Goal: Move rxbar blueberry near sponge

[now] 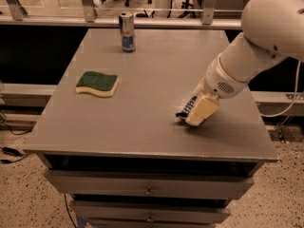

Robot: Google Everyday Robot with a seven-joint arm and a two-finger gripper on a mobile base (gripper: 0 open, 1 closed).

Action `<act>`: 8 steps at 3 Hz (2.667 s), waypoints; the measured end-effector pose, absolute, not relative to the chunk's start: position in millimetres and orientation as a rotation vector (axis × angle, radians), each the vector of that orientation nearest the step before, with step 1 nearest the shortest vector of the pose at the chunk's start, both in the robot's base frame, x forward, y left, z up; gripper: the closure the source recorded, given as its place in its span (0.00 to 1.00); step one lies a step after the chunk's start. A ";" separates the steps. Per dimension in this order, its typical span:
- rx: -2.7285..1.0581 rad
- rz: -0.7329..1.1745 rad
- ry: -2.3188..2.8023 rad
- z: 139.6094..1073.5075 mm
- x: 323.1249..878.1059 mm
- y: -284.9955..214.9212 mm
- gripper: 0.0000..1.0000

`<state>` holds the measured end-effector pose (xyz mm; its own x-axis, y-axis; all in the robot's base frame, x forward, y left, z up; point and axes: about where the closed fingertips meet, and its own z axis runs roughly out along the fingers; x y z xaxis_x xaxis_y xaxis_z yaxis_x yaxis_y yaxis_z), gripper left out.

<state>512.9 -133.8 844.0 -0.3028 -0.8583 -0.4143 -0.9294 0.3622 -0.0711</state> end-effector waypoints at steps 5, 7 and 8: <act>-1.670 0.407 1.908 871.5 614.5 14.0 1.00; -1.699 0.483 1.849 859.2 620.1 54.1 0.65; -1.700 0.495 1.842 855.6 620.8 59.0 0.42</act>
Offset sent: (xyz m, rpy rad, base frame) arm 0.0175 0.0059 0.0284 0.0128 -0.0527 0.0286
